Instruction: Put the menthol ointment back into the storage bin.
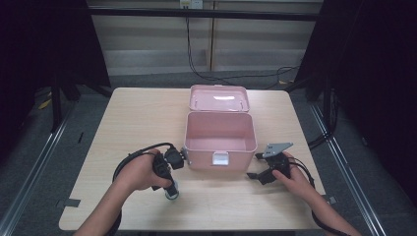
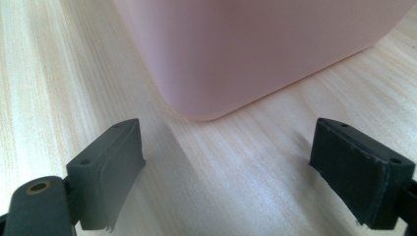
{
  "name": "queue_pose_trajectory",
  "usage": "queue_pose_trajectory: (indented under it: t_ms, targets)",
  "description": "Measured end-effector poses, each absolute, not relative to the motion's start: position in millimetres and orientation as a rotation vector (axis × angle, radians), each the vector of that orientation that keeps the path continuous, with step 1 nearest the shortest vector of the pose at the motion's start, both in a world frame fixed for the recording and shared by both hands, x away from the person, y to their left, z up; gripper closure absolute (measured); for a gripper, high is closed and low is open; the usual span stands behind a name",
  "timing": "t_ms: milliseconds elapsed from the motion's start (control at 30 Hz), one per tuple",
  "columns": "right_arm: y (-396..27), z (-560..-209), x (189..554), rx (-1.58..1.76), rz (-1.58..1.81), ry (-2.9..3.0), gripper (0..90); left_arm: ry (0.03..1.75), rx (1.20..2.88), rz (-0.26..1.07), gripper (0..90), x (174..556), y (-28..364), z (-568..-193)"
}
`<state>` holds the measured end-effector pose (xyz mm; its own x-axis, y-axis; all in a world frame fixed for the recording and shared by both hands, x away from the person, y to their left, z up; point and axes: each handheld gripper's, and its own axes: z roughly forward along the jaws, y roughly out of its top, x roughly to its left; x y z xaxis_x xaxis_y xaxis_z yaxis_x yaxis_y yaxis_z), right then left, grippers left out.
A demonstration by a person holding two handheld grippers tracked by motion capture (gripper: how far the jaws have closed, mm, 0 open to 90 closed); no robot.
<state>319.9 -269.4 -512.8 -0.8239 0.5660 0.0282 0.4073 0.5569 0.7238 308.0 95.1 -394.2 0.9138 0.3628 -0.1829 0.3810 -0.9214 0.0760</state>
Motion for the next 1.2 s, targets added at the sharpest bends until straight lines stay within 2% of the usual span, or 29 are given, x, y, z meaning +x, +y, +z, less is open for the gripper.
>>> queue_pose_trajectory:
  t_ms: [700, 1200]
  targets:
    - [-269.4, -512.8, 320.1, 0.816, 1.121, 2.582, 12.3, 0.662, 2.978, -0.228, 50.3, 341.8, 87.7, -326.6]
    - [-269.5, -512.6, 320.1, 0.816, 1.119, 2.584, 12.3, 0.751, 2.910, -0.188, 50.3, 379.3, 76.1, -284.6]
